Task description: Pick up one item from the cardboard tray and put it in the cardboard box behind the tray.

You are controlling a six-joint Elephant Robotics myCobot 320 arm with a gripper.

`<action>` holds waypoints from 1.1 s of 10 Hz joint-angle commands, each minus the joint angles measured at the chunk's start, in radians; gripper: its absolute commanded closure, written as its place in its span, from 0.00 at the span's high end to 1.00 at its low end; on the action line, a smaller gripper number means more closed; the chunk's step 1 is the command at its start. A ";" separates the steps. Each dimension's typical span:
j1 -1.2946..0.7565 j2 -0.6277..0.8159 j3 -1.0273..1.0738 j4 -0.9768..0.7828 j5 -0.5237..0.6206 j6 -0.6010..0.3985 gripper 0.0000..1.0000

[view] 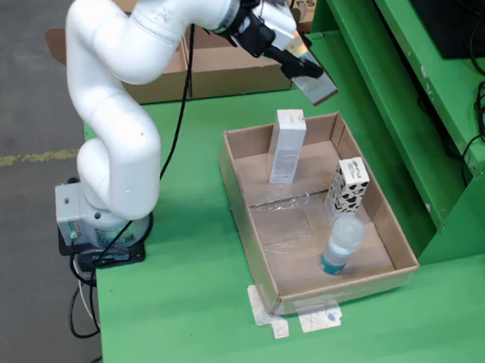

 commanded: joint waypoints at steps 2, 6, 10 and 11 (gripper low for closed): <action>0.727 0.188 0.018 -0.310 -0.312 0.220 0.00; 1.186 0.227 0.018 -0.506 -0.459 0.445 0.00; 1.324 0.163 0.018 -0.570 -0.496 0.526 0.00; 1.302 0.085 0.018 -0.489 -0.486 0.469 0.00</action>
